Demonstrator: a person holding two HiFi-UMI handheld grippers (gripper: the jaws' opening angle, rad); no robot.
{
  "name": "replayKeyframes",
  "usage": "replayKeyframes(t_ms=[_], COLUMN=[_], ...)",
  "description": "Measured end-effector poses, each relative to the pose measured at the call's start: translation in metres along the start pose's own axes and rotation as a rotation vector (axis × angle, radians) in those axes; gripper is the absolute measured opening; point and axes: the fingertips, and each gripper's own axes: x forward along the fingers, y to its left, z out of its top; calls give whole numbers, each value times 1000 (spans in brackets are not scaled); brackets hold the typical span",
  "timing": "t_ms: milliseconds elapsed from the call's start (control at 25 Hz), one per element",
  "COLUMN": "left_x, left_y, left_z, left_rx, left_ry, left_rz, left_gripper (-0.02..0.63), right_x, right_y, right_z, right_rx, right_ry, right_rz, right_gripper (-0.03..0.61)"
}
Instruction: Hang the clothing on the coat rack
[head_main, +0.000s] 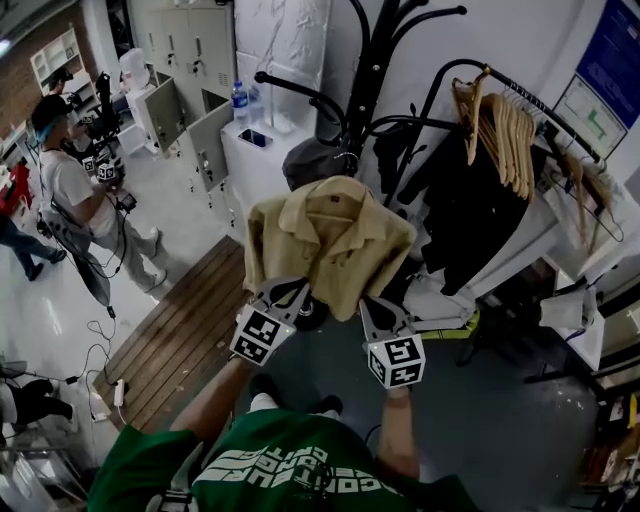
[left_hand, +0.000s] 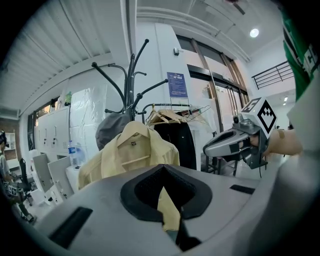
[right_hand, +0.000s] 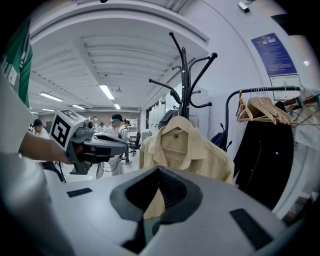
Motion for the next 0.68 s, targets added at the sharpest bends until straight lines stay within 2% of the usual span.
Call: replayKeyframes(t_ms=[680], left_x=[3], left_y=[-10], left_z=[-2], left_rx=[-20], left_ry=[-15], left_rz=[-30], left_gripper=[5], right_x=[1], right_y=[1], right_z=[1], right_rx=[-12], right_ry=[-6], right_rz=[3], right_gripper=[8])
